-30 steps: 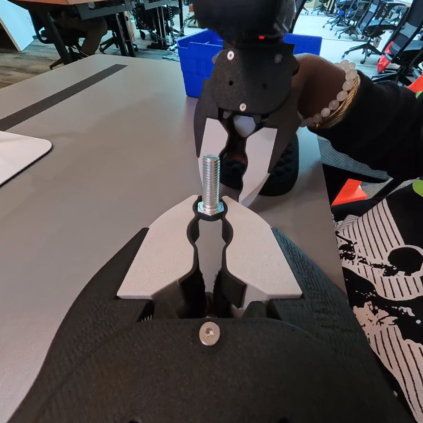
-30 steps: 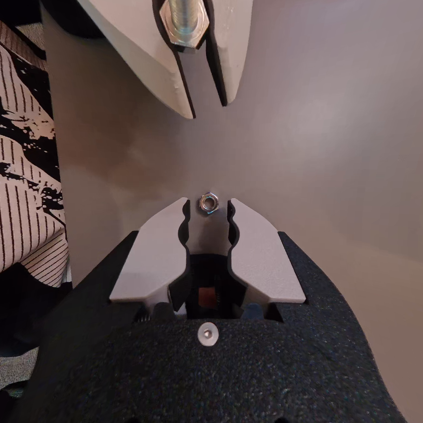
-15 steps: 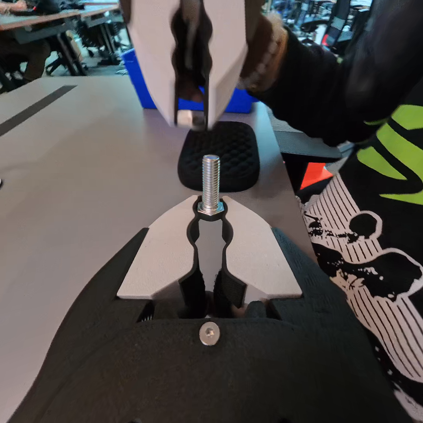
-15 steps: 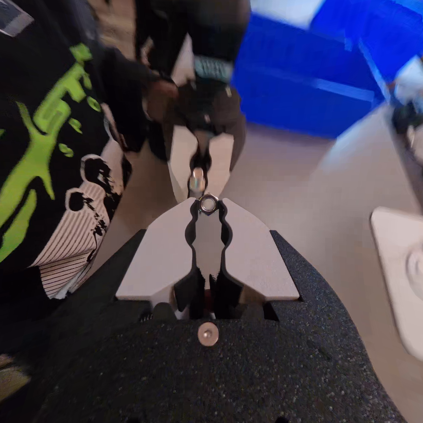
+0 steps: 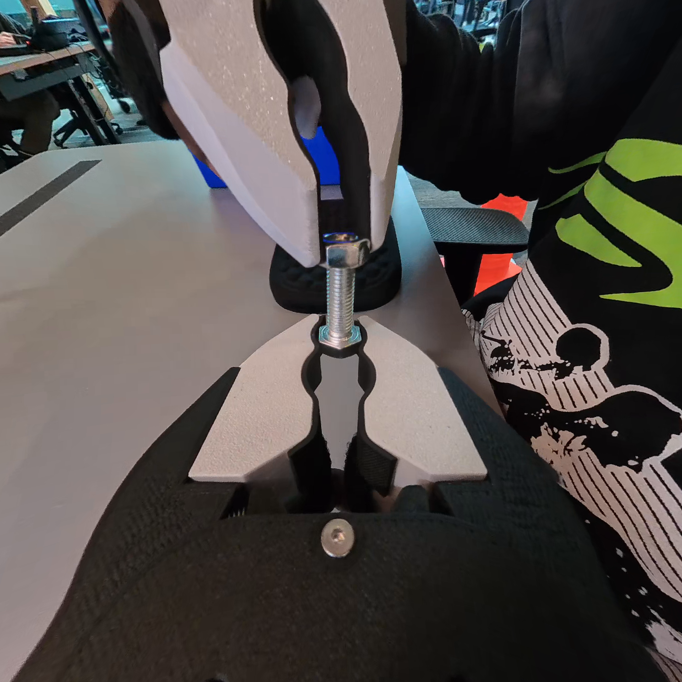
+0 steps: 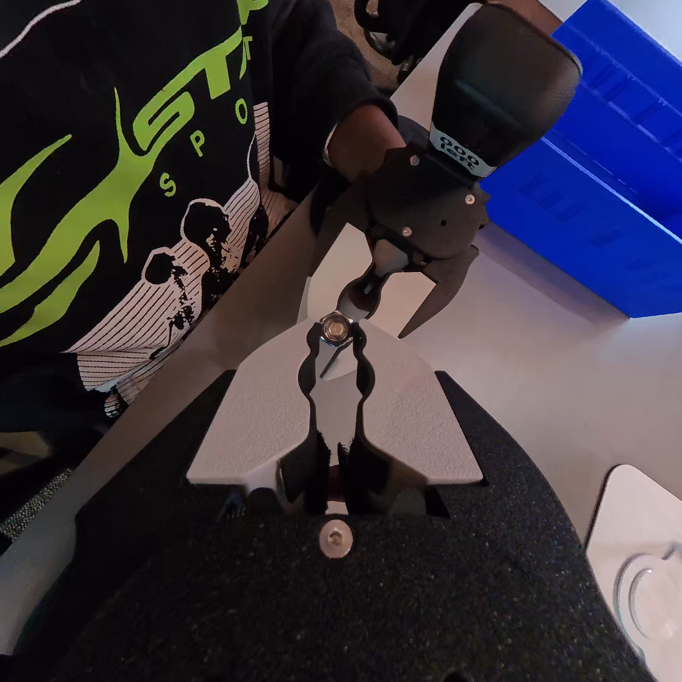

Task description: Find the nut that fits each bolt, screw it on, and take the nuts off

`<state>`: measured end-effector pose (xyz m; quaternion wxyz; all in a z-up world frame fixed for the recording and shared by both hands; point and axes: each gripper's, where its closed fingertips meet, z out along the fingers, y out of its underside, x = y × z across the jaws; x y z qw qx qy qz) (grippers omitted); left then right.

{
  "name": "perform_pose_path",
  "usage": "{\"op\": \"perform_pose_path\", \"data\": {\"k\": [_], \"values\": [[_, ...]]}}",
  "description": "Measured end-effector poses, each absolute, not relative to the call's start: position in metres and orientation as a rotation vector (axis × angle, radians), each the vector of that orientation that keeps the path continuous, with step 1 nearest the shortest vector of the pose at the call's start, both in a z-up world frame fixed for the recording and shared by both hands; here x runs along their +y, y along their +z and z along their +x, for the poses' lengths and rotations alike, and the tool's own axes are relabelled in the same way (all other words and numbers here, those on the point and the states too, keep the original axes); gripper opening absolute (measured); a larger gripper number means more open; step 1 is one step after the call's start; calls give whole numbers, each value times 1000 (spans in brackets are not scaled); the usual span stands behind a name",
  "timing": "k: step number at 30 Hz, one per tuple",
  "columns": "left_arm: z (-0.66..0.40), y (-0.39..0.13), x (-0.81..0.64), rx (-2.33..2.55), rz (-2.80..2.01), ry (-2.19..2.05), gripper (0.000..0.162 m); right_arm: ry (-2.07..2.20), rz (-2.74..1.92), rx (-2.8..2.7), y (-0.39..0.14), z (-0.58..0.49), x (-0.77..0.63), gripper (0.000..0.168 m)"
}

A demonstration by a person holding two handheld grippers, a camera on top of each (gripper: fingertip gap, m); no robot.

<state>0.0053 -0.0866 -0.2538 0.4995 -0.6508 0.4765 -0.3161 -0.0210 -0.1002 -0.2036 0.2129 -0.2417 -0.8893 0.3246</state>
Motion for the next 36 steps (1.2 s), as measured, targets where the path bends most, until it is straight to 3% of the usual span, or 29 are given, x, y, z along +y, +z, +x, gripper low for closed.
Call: {"op": "perform_pose_path", "data": {"k": [32,36], "values": [[-21,-260,-40,794,-1799,-564,15,524,-1467,-2224,-209,-41,-52,18],[-23,-255,-41,770,-1778,-614,15,588,-1450,-2191,-204,-44,-55,36]]}}
